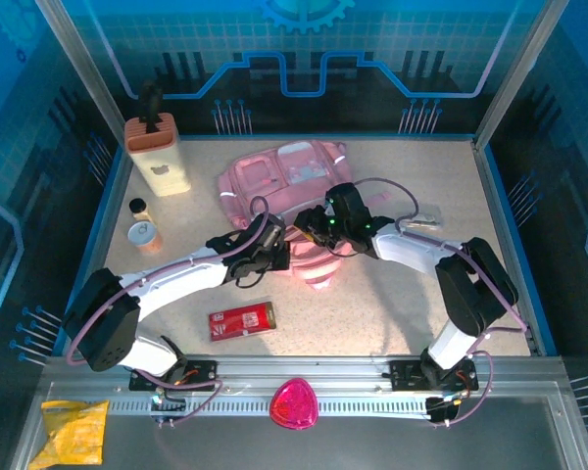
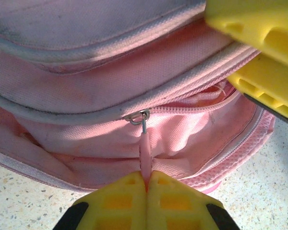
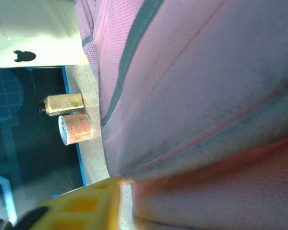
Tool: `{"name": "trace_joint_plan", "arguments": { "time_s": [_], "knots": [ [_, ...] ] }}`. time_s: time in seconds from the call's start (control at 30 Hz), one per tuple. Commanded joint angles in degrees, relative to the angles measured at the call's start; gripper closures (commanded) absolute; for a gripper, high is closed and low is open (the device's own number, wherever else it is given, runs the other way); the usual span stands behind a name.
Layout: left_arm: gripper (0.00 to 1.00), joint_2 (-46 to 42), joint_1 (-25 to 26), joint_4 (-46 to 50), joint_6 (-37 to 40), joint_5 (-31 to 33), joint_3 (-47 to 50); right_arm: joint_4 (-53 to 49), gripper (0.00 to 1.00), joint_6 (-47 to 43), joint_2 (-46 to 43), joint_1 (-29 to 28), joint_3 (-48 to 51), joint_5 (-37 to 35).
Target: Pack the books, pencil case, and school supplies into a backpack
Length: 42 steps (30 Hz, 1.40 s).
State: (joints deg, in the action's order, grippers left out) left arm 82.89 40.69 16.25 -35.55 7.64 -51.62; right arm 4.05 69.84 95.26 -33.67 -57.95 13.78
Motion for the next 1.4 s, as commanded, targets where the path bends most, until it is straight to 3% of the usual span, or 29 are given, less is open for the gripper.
{"name": "trace_joint_plan", "arguments": {
  "time_s": [0.0, 0.1, 0.17, 0.3, 0.37, 0.47, 0.7, 0.77, 0.9, 1.03, 1.37],
  "knots": [
    [1.0, -2.1, 0.3, 1.17, 3.33, 1.35, -1.32, 1.69, 0.86, -0.32, -1.09, -0.31, -0.76, -1.33],
    [1.0, -5.17, 0.23, 4.3, 5.66, 6.41, 1.13, 0.3, 0.99, -2.17, -3.28, 1.12, -0.51, 0.79],
    [1.0, -7.7, -1.31, 5.82, 6.52, 9.61, 3.63, -2.35, 1.0, -3.62, -4.82, 2.39, -1.0, 2.13],
    [1.0, -13.22, -8.55, 5.34, 8.42, 8.49, 9.01, -1.9, 1.0, -2.86, -6.14, 5.58, 1.48, 7.63],
    [1.0, -14.58, -15.27, 2.95, 9.41, 5.12, 12.0, -2.72, 1.0, -3.8, -7.55, 6.05, 2.51, 7.59],
    [1.0, -12.66, -21.15, 0.89, 11.51, 1.68, 12.24, -2.45, 1.0, -3.41, -8.21, 7.0, 3.39, 10.47],
    [1.0, -2.67, -26.93, -4.23, 12.07, 1.75, 4.72, -1.1, 1.0, -1.92, -9.9, 6.33, 6.88, 11.35],
    [1.0, -0.57, -26.87, -4.53, 11.85, -3.05, 2.24, 1.01, 1.0, -0.76, -10.18, 5.04, 7.24, 11.35],
    [0.99, -4.24, -23.76, -13.28, 14.13, -8.41, 7.85, 1.26, 1.0, -0.17, -10.95, 4.47, 7.13, 10.45],
    [0.81, -9.2, -20.18, -14.89, 19.58, -11.91, 12.38, 0.24, 1.0, -0.45, -12.68, 5.35, 5.75, 10.1],
    [0.56, -10.29, -12.48, -21.16, 31.2, -14.77, 16.08, -3.99, 1.0, -1.52, -14.4, 8.38, 1.07, 11.83]
  ]
}}
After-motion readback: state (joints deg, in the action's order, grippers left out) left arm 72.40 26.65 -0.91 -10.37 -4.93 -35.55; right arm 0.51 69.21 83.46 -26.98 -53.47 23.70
